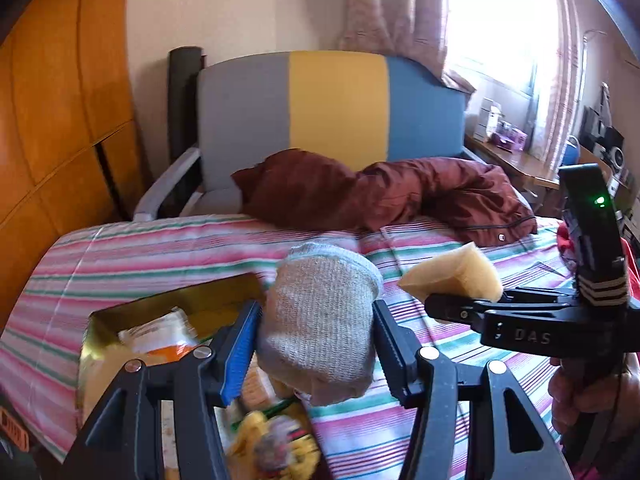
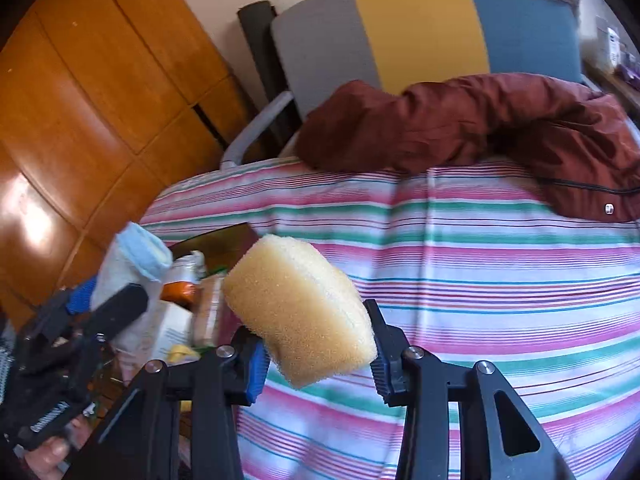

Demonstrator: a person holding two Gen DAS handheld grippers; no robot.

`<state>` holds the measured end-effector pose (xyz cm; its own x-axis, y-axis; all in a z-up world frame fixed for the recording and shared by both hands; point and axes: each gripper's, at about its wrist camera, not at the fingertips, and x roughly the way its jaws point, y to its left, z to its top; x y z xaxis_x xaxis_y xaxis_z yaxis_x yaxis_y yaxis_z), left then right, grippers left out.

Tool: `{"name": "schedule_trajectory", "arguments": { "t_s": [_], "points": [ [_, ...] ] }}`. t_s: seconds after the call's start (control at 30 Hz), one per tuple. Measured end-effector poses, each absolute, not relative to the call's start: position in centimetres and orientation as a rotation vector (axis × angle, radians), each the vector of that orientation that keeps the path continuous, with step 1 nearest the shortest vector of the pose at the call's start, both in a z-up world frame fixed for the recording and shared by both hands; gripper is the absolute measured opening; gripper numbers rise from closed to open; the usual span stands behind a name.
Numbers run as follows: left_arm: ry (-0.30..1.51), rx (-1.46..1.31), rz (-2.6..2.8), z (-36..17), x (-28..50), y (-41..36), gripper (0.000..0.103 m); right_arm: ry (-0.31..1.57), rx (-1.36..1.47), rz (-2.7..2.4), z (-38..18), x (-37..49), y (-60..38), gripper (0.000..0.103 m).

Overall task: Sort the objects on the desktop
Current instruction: 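Carry the white sock and yellow foam sponge into the gold tray and open both tools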

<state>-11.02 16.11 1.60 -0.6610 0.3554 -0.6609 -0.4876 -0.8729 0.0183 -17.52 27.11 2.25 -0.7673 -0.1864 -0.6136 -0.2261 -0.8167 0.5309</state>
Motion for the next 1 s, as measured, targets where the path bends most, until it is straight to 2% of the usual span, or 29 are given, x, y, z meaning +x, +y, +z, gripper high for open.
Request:
{"name": "schedule_trajectory", "arguments": {
  "t_s": [0.33,0.6,1.0],
  "points": [
    [0.195,-0.988,2.602,0.6,-11.4,8.6,0.056,0.929,-1.087,2.852,4.4,-21.5,20.7,0.043],
    [0.137,-1.057,2.67,-0.8,-12.6,3.4,0.056,0.841,-1.111,2.889,5.6,-25.6,16.8,0.043],
    [0.05,-1.101,2.71,-2.0,-14.3,0.1,0.056,0.719,-1.136,2.917,6.8,-31.4,13.3,0.043]
  ]
}}
